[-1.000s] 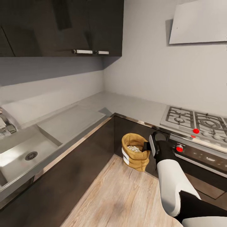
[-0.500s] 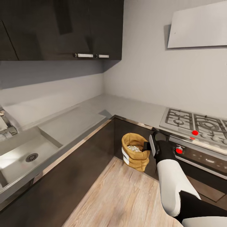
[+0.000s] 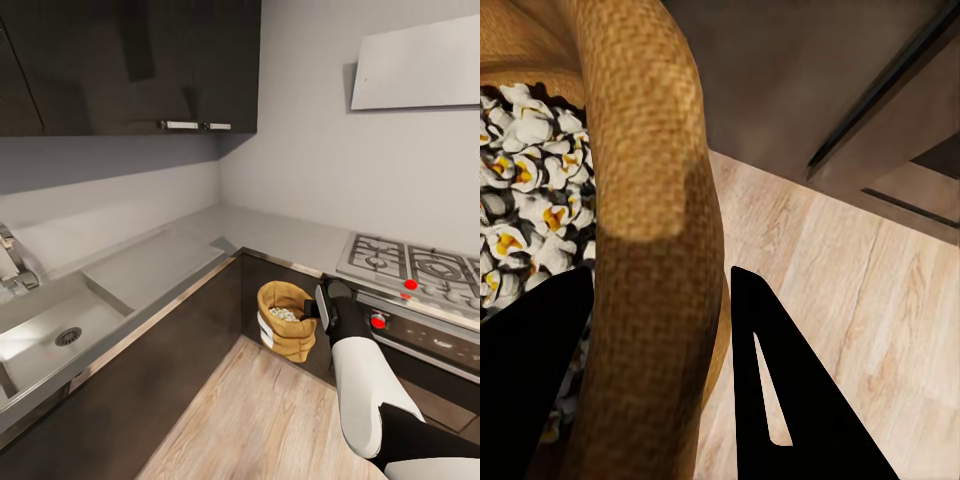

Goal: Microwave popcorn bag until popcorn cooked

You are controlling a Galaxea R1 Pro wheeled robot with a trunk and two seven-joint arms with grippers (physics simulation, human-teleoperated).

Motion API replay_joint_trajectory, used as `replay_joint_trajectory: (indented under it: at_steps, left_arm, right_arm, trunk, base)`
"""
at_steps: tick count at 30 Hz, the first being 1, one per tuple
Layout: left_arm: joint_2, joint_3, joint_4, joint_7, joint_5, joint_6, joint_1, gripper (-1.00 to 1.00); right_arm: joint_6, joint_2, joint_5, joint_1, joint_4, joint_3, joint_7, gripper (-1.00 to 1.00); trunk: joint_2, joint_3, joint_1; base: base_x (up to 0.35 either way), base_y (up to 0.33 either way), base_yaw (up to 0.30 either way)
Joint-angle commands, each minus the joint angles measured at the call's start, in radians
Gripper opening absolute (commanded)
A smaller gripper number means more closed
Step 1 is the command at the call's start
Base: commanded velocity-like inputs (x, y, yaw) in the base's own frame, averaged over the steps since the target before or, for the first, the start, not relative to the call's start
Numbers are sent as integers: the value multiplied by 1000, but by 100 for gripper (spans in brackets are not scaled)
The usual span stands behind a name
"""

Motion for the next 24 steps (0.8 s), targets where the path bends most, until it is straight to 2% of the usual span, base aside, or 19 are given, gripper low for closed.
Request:
replay_joint_trajectory:
  at_steps: [1, 24]
  left_arm:
    - [0, -1, 0, 3, 5, -3, 0, 100]
    - [-2, -7, 3, 1, -1, -2, 0, 100]
  right_arm:
    - [2, 1, -4, -1, -1, -3, -5, -100]
    - [2, -10, -1, -1, 0, -3, -5, -100]
  trunk:
    - [-1, 1, 0]
    - [-1, 37, 0]
  base:
    - [0, 0, 0]
    - [0, 0, 0]
